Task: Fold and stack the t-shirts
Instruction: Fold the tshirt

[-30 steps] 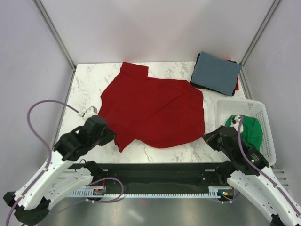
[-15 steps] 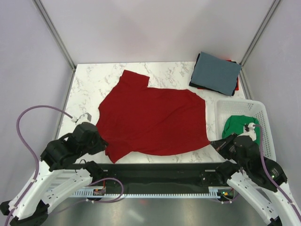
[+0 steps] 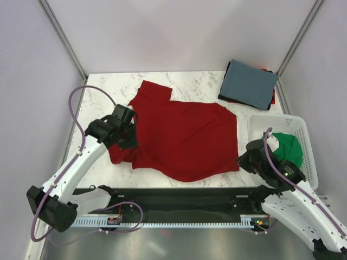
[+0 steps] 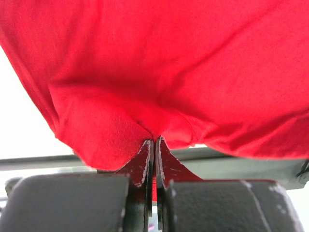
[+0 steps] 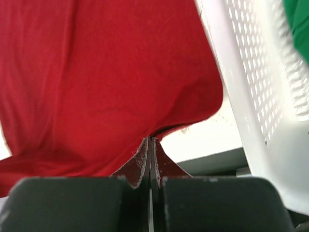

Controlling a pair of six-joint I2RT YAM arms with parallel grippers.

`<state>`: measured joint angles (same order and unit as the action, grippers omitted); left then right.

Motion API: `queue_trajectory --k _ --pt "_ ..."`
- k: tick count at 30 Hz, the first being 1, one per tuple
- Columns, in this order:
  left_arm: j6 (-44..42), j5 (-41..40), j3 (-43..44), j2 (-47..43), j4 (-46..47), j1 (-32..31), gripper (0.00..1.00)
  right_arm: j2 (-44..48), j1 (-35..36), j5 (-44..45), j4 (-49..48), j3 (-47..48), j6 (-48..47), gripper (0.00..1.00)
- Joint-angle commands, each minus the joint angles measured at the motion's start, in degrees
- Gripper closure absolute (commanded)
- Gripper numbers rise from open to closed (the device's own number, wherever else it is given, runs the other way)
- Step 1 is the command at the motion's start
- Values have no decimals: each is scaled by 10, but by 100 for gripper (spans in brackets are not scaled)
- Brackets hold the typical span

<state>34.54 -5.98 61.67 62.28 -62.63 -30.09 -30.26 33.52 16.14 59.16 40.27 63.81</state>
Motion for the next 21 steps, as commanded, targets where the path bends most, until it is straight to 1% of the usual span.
queue_trajectory --k 1,2,3,5,8,10,14,15,18,21 --pt "-126 56 62 46 59 61 98 -57 0 71 -49 48 -39 100" --pt "-138 73 82 63 64 70 98 -67 -1 78 -58 53 -42 100" --pt "-151 83 92 98 64 86 98 -78 -1 83 -63 56 -49 100" --pt "-179 108 121 127 65 109 98 -107 -8 91 -81 64 -55 100" --pt "-201 125 157 184 66 123 98 -144 -34 91 -102 72 -76 100" --pt "-219 134 173 220 65 133 98 -167 -63 86 -115 75 -102 100" --pt "-234 143 208 261 64 150 98 -198 -138 40 -158 69 -144 100" --pt "-239 144 214 269 64 154 98 -202 -170 8 -168 66 -151 100" --pt "-250 140 235 292 60 160 98 -219 -220 -36 -196 53 -171 100" --pt "-259 140 254 318 59 163 97 -240 -231 -47 -218 40 -178 100"
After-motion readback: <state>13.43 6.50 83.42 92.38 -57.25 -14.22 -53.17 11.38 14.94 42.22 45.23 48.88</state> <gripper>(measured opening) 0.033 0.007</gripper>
